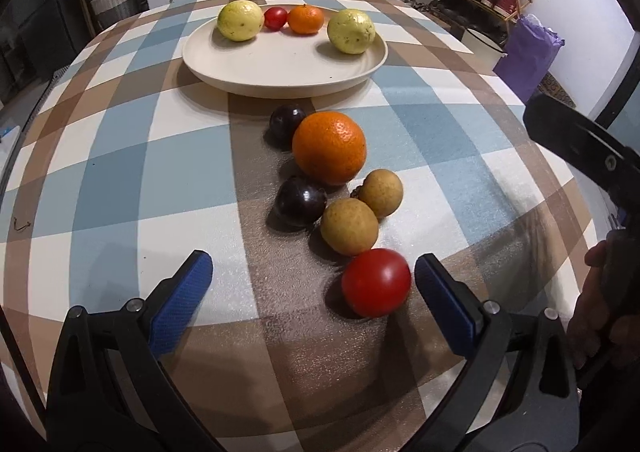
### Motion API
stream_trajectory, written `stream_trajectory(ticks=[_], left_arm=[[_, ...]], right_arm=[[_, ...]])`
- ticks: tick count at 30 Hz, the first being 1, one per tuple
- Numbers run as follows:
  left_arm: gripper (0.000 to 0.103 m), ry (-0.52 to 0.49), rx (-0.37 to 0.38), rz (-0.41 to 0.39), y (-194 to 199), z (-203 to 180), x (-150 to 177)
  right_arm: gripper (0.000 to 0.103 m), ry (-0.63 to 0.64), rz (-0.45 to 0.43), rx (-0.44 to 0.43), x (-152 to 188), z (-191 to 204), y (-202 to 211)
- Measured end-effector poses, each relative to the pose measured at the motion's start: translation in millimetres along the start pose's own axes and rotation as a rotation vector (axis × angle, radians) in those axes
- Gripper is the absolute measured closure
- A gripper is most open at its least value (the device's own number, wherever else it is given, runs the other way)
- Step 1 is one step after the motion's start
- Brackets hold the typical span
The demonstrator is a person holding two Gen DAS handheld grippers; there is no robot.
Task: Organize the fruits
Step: 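Move both grippers toward the remaining fruit pile, then grasp the red tomato with the left gripper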
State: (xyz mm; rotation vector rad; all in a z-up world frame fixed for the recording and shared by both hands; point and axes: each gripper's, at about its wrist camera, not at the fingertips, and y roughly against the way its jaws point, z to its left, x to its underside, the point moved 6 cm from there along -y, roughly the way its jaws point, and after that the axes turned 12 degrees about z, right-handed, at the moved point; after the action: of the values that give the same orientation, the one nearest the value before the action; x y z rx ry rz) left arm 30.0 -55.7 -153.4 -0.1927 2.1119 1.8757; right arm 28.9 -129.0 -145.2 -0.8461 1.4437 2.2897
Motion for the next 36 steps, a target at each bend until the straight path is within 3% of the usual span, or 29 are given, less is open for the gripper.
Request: stream_trajectory(ticks=[4, 7, 9, 11, 20, 28, 36], left_arm=[[0.019, -0.024, 0.019, -0.014, 4.1, -2.6, 2.1], [0.041, -0.053, 0.076, -0.022, 9.4, -4.9, 4.7], [0.065, -0.050, 0.150, -0.017, 12.6, -4.1, 5.6], [0.075, -0.048, 0.172, -0.007, 12.7, -1.4, 5.5], [0.075, -0.048, 0.278, 0.017, 20.0, 6.3, 15.0], [0.075, -0.044, 0.296, -0.002, 30.3, 21.4, 16.5], [0.075, -0.031, 0.261, -0.037, 41.6, 39.6, 9.2]], right_arm=[[0.002, 0.003, 0.002, -0.002, 1.1, 0.8, -0.6], [0.002, -0.002, 0.016, -0.009, 1.0, 0.8, -3.0], [0.002, -0.005, 0.023, -0.012, 0.5, 0.7, -4.8], [0.002, -0.006, 0.027, -0.015, 0.4, 1.3, -5.9], [0.002, 0.007, 0.060, -0.047, -0.9, 10.4, -16.2], [0.002, 0.026, 0.103, -0.054, -7.0, 19.2, -34.9], [0.002, 0.042, 0.137, -0.054, -11.8, 29.3, -52.3]])
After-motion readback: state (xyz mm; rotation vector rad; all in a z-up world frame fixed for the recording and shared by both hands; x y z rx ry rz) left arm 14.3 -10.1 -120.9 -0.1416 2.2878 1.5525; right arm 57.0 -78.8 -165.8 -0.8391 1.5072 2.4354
